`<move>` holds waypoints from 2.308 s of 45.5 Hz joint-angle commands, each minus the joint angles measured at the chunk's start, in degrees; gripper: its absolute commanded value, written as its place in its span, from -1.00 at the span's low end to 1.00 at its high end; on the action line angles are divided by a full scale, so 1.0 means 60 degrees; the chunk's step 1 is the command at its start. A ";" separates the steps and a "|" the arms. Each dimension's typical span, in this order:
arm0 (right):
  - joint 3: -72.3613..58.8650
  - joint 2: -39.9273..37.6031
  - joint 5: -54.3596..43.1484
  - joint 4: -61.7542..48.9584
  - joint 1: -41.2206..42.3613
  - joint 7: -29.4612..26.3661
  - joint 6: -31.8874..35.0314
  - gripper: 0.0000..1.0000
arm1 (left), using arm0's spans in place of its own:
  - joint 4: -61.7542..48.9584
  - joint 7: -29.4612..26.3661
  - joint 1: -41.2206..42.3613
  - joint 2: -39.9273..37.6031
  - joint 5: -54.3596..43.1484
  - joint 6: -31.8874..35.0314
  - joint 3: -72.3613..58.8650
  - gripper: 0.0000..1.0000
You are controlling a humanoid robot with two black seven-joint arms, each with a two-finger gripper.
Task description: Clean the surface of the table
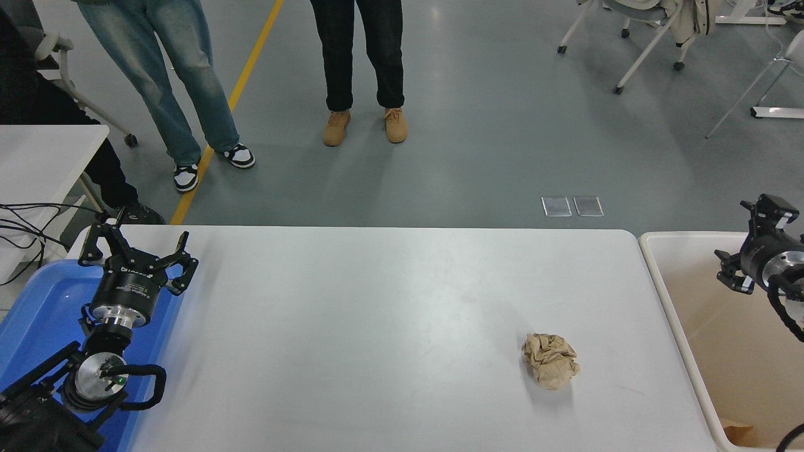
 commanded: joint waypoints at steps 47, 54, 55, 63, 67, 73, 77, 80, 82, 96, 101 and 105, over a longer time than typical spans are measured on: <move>0.0911 0.1377 -0.0043 0.0002 -0.1281 0.3494 0.2315 1.00 | 0.0000 0.0000 0.0001 0.0000 0.0001 0.0000 0.0000 0.98; 0.0881 0.1289 -0.0116 0.0134 -0.1456 0.3479 0.2359 1.00 | 0.0000 0.0000 0.0001 0.0000 0.0001 0.0000 0.0000 0.98; 0.0867 0.1260 -0.0116 0.0192 -0.1457 0.3465 0.2374 1.00 | 0.0000 0.0000 0.0001 0.0000 0.0001 0.0000 0.0000 0.98; 0.0706 0.0514 -0.0131 0.1612 -0.1705 0.2660 0.2477 1.00 | 0.0000 0.0000 -0.0013 0.0000 0.0001 0.0000 0.0000 0.98; 0.0706 -0.0014 -0.0131 0.2549 -0.1837 0.2250 0.2491 1.00 | 0.0000 0.0000 0.0001 0.0000 0.0001 0.0000 0.0000 0.98; 0.0720 -0.0761 0.0074 0.3546 -0.2028 0.0977 0.2476 1.00 | 0.0000 0.0000 0.0001 0.0000 0.0001 0.0000 0.0000 0.98; 0.0706 -0.1113 0.0045 0.3840 -0.2028 0.0360 0.2418 1.00 | 0.0000 0.0000 0.0001 0.0000 0.0001 0.0000 0.0000 0.98; 0.0676 -0.1347 -0.0130 0.4001 -0.1999 0.0271 0.2462 1.00 | 0.0000 0.0000 0.0001 0.0000 0.0001 0.0000 0.0000 0.98; 0.0603 -0.1581 -0.0175 0.4220 -0.1984 0.0257 0.2491 1.00 | 0.0000 0.0000 0.0001 0.0000 0.0001 0.0000 0.0000 0.98; 0.0149 -0.3456 -0.1507 0.6431 -0.1881 0.0315 0.2623 1.00 | 0.0000 0.0000 0.0001 0.0000 0.0001 0.0000 0.0000 0.98; 0.0178 -0.3896 -0.1991 0.6945 -0.1881 0.0344 0.2652 1.00 | 0.0000 0.0000 0.0001 0.0000 0.0001 0.0000 0.0000 0.98; 0.0164 -0.4160 -0.2210 0.7267 -0.1881 0.0374 0.2652 1.00 | 0.0000 0.0000 0.0001 0.0000 0.0001 0.0000 0.0000 0.98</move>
